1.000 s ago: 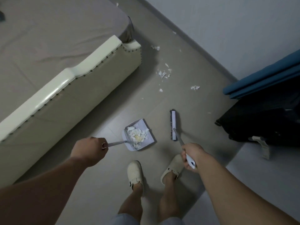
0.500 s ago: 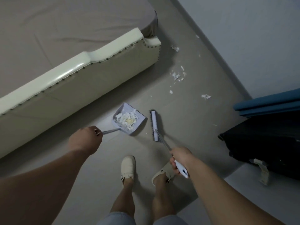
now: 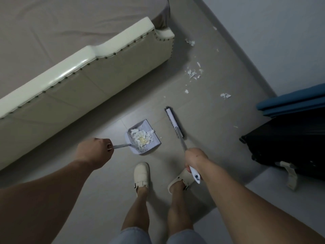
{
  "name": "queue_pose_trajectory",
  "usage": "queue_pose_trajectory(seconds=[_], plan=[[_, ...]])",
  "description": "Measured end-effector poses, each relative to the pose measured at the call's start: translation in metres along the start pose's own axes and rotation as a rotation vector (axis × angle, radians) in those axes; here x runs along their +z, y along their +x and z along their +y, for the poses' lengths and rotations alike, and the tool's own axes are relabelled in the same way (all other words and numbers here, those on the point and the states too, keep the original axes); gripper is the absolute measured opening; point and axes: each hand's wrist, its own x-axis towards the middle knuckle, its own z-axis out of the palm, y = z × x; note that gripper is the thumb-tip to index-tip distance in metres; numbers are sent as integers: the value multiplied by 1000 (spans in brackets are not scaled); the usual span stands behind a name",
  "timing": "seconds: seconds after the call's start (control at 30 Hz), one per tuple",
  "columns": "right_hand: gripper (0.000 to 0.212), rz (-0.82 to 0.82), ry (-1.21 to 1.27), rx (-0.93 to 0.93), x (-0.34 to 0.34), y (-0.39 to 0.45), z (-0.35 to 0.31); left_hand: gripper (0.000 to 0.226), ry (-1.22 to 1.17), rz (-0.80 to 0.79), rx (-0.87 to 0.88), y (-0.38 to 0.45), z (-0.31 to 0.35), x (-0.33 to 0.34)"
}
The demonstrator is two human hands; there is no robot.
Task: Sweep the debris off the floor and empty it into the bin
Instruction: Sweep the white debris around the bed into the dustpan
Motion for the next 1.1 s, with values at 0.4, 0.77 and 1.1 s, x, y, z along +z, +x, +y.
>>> queue_pose_trajectory(seconds=[0.4, 0.77, 1.1], plan=[[15, -73, -326, -157, 57, -20, -19, 26, 17, -107, 87, 2, -12, 35], [18, -126, -15, -122, 71, -25, -38, 26, 9, -129, 103, 9, -16, 23], [25, -20, 676, -36, 9, -61, 3, 28, -22, -75, 153, 10, 2, -14]])
